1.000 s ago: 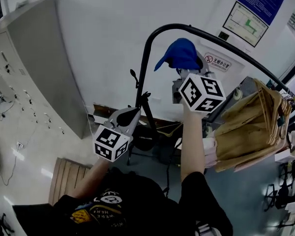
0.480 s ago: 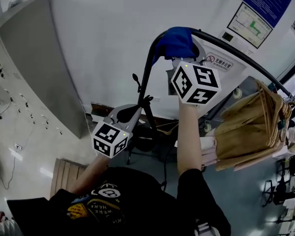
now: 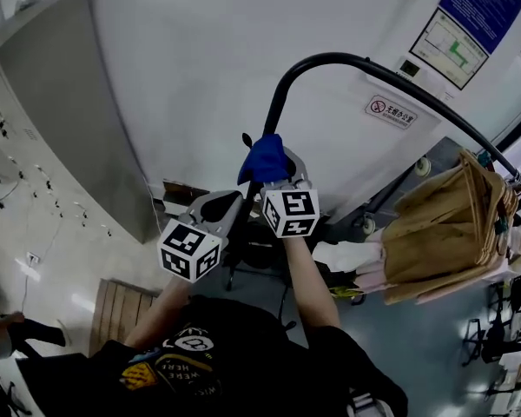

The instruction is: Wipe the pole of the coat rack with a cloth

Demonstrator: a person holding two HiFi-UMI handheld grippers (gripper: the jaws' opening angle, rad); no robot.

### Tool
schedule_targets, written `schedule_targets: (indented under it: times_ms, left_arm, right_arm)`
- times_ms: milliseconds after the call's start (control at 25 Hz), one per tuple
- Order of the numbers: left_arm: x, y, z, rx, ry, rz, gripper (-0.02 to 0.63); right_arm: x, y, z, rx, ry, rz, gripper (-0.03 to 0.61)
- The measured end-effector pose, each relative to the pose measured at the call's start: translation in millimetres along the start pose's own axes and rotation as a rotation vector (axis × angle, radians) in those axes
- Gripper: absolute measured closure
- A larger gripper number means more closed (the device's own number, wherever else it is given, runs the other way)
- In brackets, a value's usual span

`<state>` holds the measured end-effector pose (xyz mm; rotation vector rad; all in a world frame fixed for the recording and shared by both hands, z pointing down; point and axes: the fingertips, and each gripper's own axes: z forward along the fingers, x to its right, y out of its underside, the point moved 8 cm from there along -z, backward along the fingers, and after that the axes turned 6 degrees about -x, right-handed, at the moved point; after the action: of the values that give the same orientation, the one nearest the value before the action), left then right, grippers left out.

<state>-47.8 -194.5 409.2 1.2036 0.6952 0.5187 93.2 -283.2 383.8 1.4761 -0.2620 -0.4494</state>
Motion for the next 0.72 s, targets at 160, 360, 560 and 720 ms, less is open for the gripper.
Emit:
schedule_targets:
  times_ms: [160,360,560,720]
  left_arm:
    - [-1.8,5.7,-4.6,-0.008,-0.003,-0.013,0.609]
    - [-1.6,3.7,-9.5,0.004,0.004,-0.012,0.609]
    - [1.9,2.4,-10.7,0.009,0.012,-0.011,0.609]
    - [4.6,1.4,-9.6,0.007,0.027,-0.007,0.609]
  right_arm:
    - [-8.7,6.4,4.0,-0.019,-0.037,-0.012,0.538]
    - [7.0,-89.3,2.3,0.165,-0.070,-0.005,0.540]
    - [42.8,-189.9,-20.2,0.299,0.042,0.004,0.540]
    - [81.7,-221.0,-51.1,0.362,0.221,0.031,0.540]
